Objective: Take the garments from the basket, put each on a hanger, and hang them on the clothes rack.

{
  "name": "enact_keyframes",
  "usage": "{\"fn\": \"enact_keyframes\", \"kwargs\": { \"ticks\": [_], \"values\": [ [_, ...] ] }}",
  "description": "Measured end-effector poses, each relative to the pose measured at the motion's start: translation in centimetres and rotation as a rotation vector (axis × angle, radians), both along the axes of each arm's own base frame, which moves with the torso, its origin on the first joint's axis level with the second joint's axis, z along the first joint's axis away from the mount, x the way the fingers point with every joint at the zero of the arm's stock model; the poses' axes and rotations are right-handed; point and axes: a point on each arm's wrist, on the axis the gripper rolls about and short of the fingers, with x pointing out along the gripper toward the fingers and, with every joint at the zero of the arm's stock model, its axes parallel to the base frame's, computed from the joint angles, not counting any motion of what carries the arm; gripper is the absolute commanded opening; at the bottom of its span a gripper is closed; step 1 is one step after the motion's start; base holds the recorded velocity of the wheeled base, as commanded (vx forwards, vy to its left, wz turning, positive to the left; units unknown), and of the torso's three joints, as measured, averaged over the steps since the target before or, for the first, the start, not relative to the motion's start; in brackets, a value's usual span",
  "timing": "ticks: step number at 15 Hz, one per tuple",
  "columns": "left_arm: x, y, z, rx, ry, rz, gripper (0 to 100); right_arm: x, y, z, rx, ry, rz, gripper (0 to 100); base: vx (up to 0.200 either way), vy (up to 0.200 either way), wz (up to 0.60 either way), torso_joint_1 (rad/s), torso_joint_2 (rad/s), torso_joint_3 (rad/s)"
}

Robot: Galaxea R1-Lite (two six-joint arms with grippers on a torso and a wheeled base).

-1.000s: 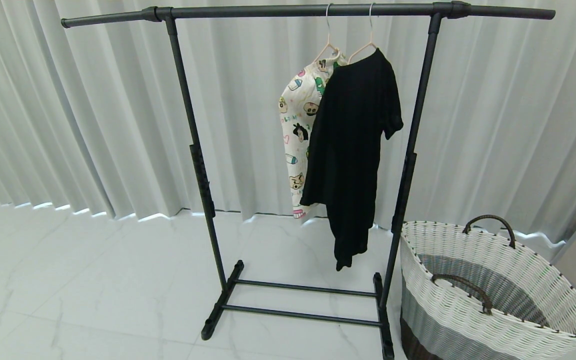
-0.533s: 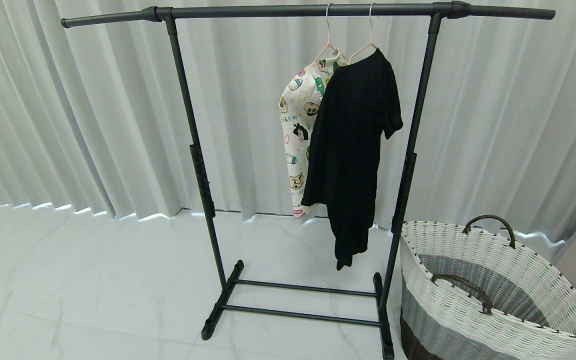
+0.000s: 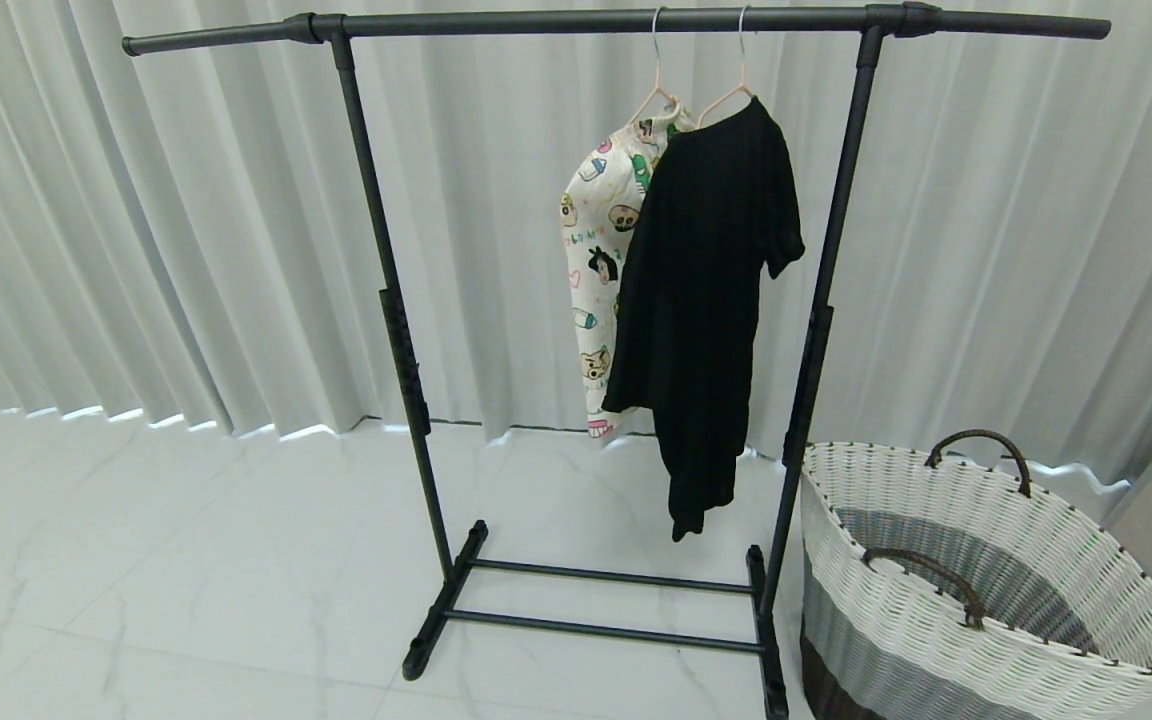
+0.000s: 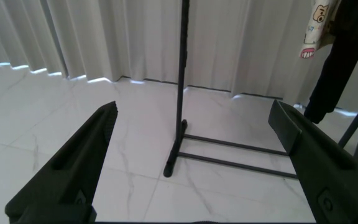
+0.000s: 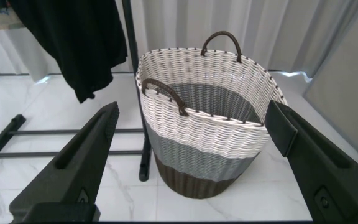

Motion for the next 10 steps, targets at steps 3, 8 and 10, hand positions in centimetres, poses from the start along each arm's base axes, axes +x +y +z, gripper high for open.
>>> {"fn": "enact_keyframes", "kwargs": {
  "ticks": [3, 8, 10],
  "values": [
    [0.00, 0.00, 0.00, 0.000, 0.000, -0.001, 100, 0.00, 0.00, 0.00, 0.000, 0.000, 0.000, 100, 0.000, 0.000, 0.00, 0.000, 0.00, 0.000],
    [0.00, 0.00, 0.01, 0.000, 0.000, 0.000, 100, 0.00, 0.00, 0.00, -0.003, 0.001, 0.002, 100, 0.000, 0.000, 0.00, 0.000, 0.00, 0.000],
    [0.00, 0.00, 0.02, 0.000, -0.001, 0.000, 100, 0.00, 0.00, 0.00, -0.003, 0.001, 0.002, 100, 0.000, 0.000, 0.00, 0.000, 0.00, 0.000]
  ]
}}
